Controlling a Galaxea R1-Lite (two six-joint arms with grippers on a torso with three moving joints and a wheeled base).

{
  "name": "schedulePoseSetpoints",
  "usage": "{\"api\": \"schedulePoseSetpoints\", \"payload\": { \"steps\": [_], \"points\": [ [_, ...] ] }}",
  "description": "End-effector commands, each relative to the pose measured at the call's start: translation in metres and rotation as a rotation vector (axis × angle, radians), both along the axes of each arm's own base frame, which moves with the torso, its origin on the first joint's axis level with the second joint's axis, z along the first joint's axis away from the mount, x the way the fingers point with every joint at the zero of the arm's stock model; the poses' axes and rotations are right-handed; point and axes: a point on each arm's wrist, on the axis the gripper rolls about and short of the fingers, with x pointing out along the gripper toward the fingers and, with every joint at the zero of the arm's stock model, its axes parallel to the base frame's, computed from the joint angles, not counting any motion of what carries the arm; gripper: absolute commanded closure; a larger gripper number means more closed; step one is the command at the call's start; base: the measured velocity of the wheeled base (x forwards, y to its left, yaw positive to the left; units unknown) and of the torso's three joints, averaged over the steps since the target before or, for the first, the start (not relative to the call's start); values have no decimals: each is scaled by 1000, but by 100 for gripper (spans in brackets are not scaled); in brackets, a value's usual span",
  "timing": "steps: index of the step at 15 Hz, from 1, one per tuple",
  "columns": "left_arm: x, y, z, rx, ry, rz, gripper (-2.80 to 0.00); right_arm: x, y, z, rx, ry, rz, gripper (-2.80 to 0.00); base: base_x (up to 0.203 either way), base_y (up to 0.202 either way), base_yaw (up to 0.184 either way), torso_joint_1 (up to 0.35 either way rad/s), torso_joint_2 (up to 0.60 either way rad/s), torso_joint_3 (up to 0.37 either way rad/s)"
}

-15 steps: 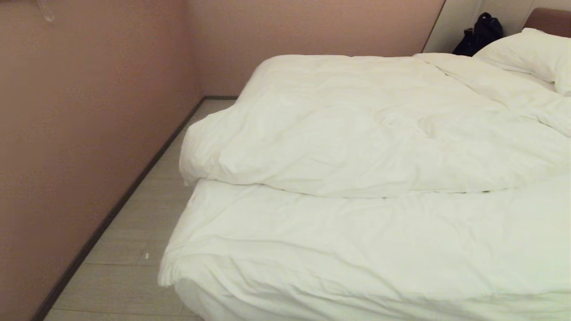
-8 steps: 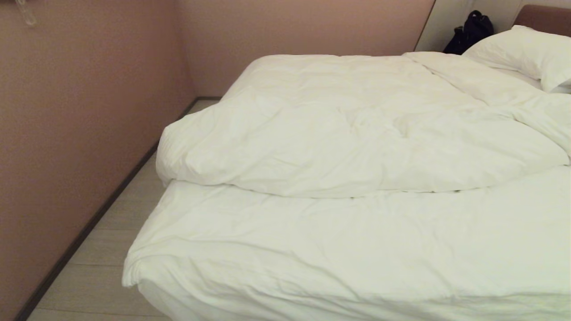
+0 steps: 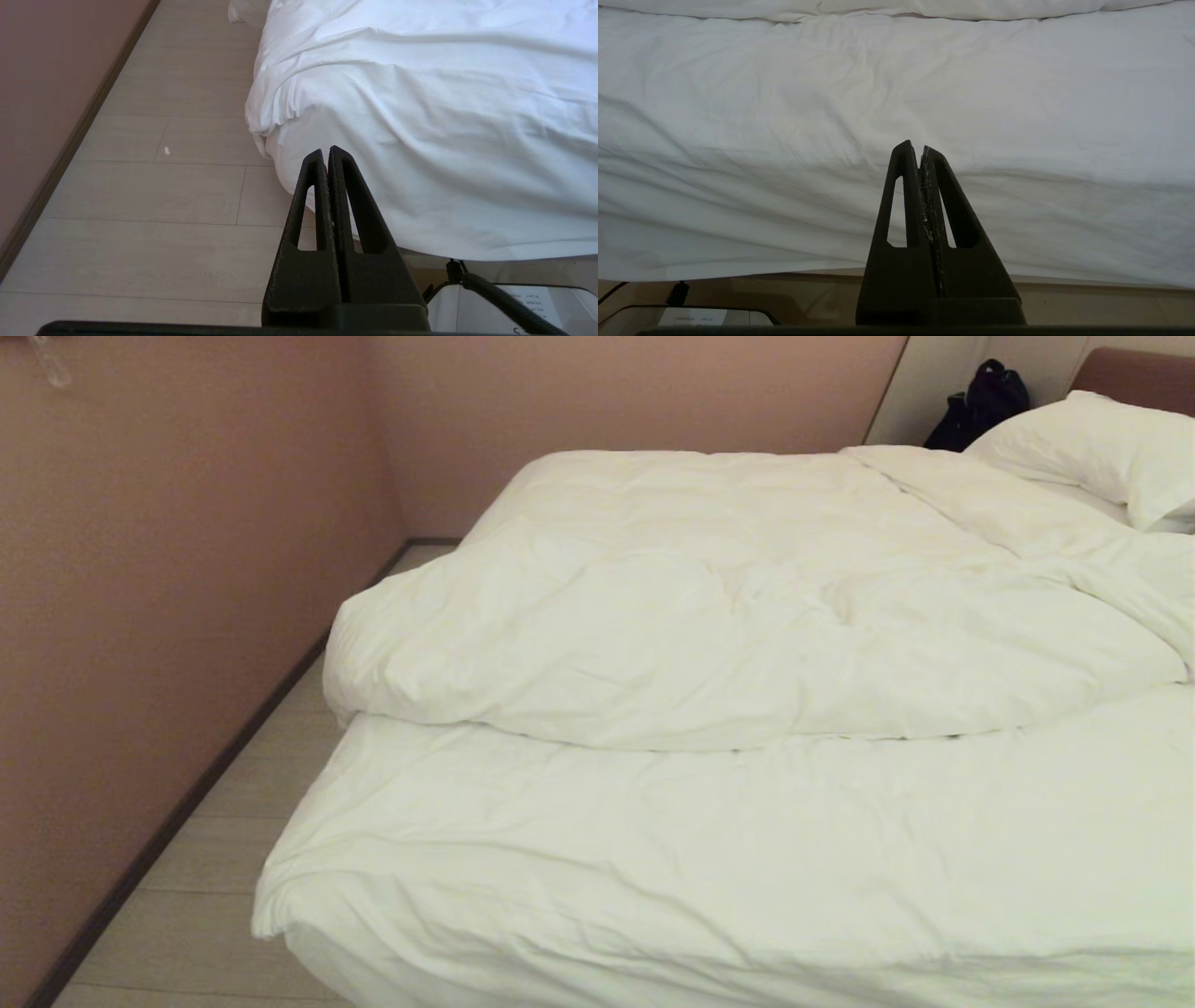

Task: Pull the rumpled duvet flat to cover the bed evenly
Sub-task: Hold the folded corner of the quilt

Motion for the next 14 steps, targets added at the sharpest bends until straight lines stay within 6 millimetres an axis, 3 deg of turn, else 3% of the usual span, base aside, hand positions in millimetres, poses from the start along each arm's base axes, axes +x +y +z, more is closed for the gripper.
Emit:
{"api": "schedulePoseSetpoints", "payload": {
  "steps": [1, 12, 14],
  "points": [
    [0, 0, 0, 1, 2, 1, 0, 0, 0, 0, 0, 2, 1, 0, 0, 0, 0, 0, 0, 0],
    [0, 0, 4, -1, -39, 8, 0, 0, 0, 0, 0, 2, 1, 0, 0, 0, 0, 0, 0, 0],
    [-3, 0, 22, -11, -83, 2, 0, 0, 0, 0, 0, 2, 1, 0, 0, 0, 0, 0, 0, 0]
  ]
}}
